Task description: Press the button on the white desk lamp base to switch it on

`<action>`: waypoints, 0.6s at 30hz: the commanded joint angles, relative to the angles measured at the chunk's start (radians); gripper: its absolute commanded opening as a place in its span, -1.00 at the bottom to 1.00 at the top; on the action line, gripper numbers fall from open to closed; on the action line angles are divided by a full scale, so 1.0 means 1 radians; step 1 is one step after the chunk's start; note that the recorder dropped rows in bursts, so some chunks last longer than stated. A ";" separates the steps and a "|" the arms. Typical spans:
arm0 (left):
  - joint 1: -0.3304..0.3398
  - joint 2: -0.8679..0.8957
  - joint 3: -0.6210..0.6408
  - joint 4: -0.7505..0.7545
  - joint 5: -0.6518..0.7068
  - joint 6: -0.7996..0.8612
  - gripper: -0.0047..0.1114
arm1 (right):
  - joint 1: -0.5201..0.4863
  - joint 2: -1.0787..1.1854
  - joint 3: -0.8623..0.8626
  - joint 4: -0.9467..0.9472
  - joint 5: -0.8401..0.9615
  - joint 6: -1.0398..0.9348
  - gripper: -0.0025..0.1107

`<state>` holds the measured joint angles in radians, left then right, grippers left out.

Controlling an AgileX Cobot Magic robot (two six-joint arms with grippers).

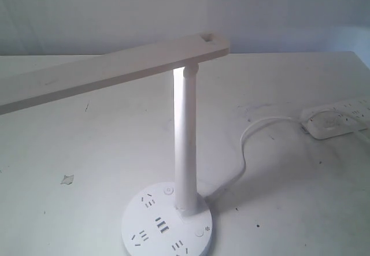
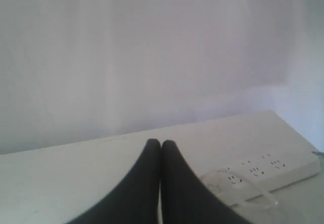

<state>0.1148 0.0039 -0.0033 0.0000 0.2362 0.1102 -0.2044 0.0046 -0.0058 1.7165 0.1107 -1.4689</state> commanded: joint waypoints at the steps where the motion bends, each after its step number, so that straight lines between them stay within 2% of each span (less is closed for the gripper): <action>1: 0.003 -0.004 0.003 -0.006 -0.002 -0.001 -0.92 | -0.006 -0.005 0.005 0.028 0.008 -0.105 -0.96; 7: 0.003 -0.004 0.003 -0.006 -0.002 -0.001 -0.92 | -0.006 -0.005 -0.055 0.028 -0.069 -0.105 -0.96; 15: 0.003 -0.004 0.003 -0.006 -0.002 -0.001 -0.92 | -0.006 -0.005 -0.112 0.027 -0.065 -0.090 -0.96; 18: 0.003 -0.004 0.003 -0.006 -0.002 -0.001 -0.92 | -0.006 -0.005 -0.112 -0.308 -0.047 0.139 -0.96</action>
<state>0.1148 0.0039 -0.0033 0.0000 0.2362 0.1102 -0.2044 0.0046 -0.1107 1.6555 0.0413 -1.5034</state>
